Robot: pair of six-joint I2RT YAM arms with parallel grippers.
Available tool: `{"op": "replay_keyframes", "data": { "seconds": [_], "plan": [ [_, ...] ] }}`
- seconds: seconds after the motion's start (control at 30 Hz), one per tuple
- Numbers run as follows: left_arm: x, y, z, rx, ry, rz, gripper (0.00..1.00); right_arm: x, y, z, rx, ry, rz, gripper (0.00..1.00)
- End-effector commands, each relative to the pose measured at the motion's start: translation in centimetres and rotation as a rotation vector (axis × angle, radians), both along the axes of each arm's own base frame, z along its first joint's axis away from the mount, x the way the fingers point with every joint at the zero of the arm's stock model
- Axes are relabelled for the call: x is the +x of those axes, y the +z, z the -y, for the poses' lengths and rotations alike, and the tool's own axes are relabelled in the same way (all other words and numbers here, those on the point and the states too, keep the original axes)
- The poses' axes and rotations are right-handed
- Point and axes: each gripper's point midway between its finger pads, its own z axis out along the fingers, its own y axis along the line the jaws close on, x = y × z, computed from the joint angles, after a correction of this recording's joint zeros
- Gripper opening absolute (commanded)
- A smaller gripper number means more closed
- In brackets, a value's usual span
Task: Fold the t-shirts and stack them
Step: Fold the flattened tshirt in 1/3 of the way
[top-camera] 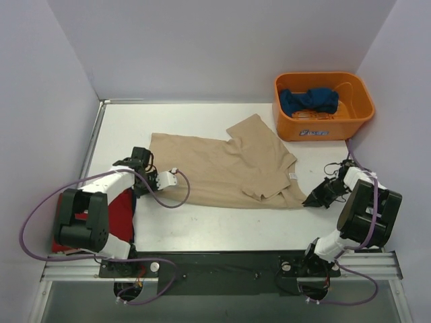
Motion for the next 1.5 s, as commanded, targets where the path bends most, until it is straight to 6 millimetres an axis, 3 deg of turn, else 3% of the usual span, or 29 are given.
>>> {"op": "replay_keyframes", "data": {
  "seconds": [0.0,0.23,0.3,0.4,0.47,0.5,0.57,0.67,0.83,1.03,1.27,1.33,1.47],
  "plan": [
    [-5.6,2.1,0.8,-0.030,0.048,-0.176,0.00,-1.9,1.9,2.0,-0.090,-0.010,-0.064,0.00],
    [-14.1,3.3,3.2,-0.042,0.029,-0.370,0.00,-4.6,2.3,2.7,-0.074,-0.122,-0.107,0.00],
    [-14.9,3.8,4.2,-0.082,0.035,-0.374,0.00,-5.2,1.9,3.3,-0.072,-0.126,-0.139,0.02],
    [-14.6,3.5,5.0,-0.110,0.027,-0.330,0.00,-4.0,3.1,3.5,-0.074,-0.091,-0.115,0.40],
    [-13.9,3.0,4.9,-0.095,0.040,-0.301,0.00,-3.7,4.6,4.4,-0.163,-0.034,-0.123,0.50],
    [-13.5,2.9,4.5,-0.074,0.048,-0.288,0.00,-3.5,5.5,5.2,-0.215,-0.014,-0.123,0.51],
    [-13.4,2.8,4.2,-0.053,0.060,-0.285,0.00,-3.9,6.6,4.9,-0.227,0.003,-0.125,0.50],
    [-13.5,3.0,4.2,-0.058,0.065,-0.281,0.00,-4.8,7.3,2.6,-0.186,-0.003,-0.099,0.46],
    [-12.9,3.1,4.2,-0.064,0.074,-0.244,0.00,-6.6,5.2,-1.8,-0.075,-0.020,-0.122,0.48],
    [-12.6,3.0,4.6,-0.081,0.067,-0.225,0.00,-6.1,4.9,-1.4,-0.177,0.089,-0.123,0.54],
    [-12.6,2.9,4.3,-0.070,0.067,-0.219,0.00,-6.6,1.7,-1.5,-0.164,0.055,-0.196,0.52],
    [-12.6,2.9,4.2,-0.064,0.067,-0.217,0.00,-5.8,1.0,-1.2,-0.177,0.036,-0.178,0.51],
    [-12.5,2.9,3.7,-0.041,0.074,-0.207,0.00,-5.7,0.1,-0.8,-0.186,0.015,-0.204,0.30]
  ]
}}
